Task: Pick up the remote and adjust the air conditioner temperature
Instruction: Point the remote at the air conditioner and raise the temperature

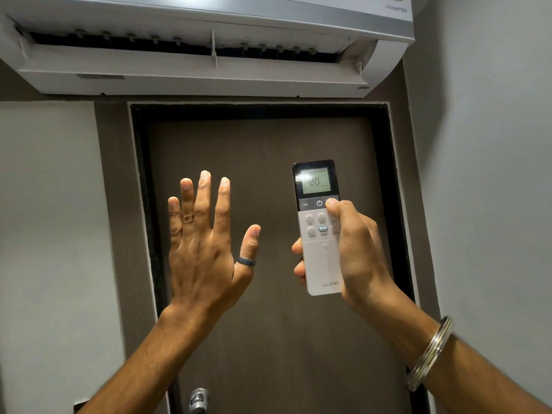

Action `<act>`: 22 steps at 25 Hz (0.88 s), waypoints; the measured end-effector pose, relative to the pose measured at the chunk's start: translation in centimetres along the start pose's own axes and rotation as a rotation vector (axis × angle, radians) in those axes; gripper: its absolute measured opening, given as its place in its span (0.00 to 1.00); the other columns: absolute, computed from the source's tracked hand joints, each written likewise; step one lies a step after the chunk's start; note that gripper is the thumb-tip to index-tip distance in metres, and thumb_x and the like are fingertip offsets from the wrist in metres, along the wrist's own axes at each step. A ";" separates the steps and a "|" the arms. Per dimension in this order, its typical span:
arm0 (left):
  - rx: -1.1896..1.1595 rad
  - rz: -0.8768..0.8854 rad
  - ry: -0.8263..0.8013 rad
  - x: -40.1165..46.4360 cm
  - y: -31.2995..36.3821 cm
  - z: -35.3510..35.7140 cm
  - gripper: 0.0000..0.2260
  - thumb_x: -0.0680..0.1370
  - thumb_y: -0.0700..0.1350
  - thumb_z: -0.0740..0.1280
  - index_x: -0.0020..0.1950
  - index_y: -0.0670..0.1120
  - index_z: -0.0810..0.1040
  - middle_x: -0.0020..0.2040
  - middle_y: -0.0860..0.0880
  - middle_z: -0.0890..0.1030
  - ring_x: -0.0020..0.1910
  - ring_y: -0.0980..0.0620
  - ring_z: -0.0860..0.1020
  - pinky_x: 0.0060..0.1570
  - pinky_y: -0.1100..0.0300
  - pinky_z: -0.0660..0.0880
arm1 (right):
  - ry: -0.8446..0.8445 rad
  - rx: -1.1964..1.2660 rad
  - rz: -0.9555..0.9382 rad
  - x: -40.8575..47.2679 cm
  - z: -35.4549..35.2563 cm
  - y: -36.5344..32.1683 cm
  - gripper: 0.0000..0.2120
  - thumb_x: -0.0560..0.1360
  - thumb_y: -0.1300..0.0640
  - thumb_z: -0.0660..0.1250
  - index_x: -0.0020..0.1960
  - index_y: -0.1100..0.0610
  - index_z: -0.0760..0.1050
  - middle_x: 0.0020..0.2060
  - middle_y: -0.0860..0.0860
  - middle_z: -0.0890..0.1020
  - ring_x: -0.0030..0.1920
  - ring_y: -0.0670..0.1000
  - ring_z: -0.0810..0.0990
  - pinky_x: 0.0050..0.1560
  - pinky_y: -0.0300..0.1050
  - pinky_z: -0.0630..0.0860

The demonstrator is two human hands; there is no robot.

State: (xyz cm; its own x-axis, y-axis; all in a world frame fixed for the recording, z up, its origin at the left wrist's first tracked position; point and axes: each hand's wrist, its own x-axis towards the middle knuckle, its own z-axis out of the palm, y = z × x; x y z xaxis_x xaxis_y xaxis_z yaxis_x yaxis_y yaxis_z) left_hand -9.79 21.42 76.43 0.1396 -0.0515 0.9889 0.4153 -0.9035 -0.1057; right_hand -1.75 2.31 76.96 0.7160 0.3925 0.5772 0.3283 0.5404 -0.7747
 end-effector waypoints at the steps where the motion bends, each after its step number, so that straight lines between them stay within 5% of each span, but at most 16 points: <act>1: -0.001 0.002 0.000 0.0 0.1 0.0 0.35 0.83 0.64 0.51 0.85 0.46 0.55 0.86 0.42 0.50 0.86 0.41 0.45 0.84 0.44 0.40 | -0.004 0.005 0.003 0.0 -0.1 0.1 0.21 0.86 0.48 0.55 0.53 0.63 0.78 0.30 0.58 0.86 0.24 0.57 0.83 0.27 0.48 0.82; 11: -0.014 0.014 -0.006 -0.2 1.1 0.1 0.35 0.83 0.63 0.53 0.85 0.44 0.56 0.86 0.41 0.51 0.85 0.40 0.46 0.84 0.44 0.40 | -0.033 0.043 0.051 0.0 -1.0 -0.1 0.23 0.86 0.47 0.55 0.59 0.67 0.75 0.34 0.62 0.85 0.25 0.58 0.82 0.27 0.47 0.82; 15: -0.039 0.014 -0.017 -0.3 2.0 0.4 0.35 0.82 0.62 0.55 0.85 0.44 0.56 0.86 0.41 0.51 0.85 0.40 0.46 0.84 0.43 0.41 | -0.044 -0.024 0.017 -0.4 -1.3 -0.2 0.14 0.80 0.47 0.70 0.55 0.58 0.76 0.41 0.66 0.85 0.28 0.55 0.84 0.27 0.47 0.82; 18: -0.052 0.016 -0.044 -1.9 3.1 1.4 0.35 0.83 0.61 0.56 0.85 0.43 0.55 0.86 0.41 0.51 0.85 0.40 0.45 0.84 0.42 0.42 | 0.041 -0.160 -0.022 -0.8 -2.4 1.2 0.19 0.71 0.58 0.80 0.54 0.52 0.73 0.43 0.56 0.87 0.28 0.54 0.86 0.29 0.51 0.84; 20: -0.084 0.004 -0.094 -4.5 4.4 2.6 0.35 0.83 0.61 0.55 0.85 0.44 0.54 0.86 0.41 0.51 0.86 0.41 0.44 0.84 0.43 0.42 | 0.102 -0.253 0.011 -1.7 -4.0 3.6 0.22 0.68 0.55 0.78 0.53 0.47 0.68 0.38 0.44 0.86 0.29 0.51 0.87 0.29 0.51 0.84; 22: -0.140 -0.005 -0.206 -9.1 6.9 4.0 0.36 0.83 0.62 0.54 0.85 0.44 0.54 0.86 0.42 0.50 0.86 0.42 0.44 0.84 0.45 0.41 | 0.188 -0.377 0.042 -3.9 -6.8 7.6 0.23 0.66 0.48 0.74 0.52 0.43 0.64 0.39 0.43 0.83 0.37 0.42 0.86 0.34 0.45 0.83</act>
State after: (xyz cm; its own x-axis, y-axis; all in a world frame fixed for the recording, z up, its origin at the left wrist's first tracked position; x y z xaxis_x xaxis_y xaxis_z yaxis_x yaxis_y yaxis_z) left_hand -4.61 17.36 66.34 0.3239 0.0273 0.9457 0.2894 -0.9545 -0.0715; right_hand 2.13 -0.14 67.06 0.8220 0.2470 0.5131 0.4739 0.2028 -0.8569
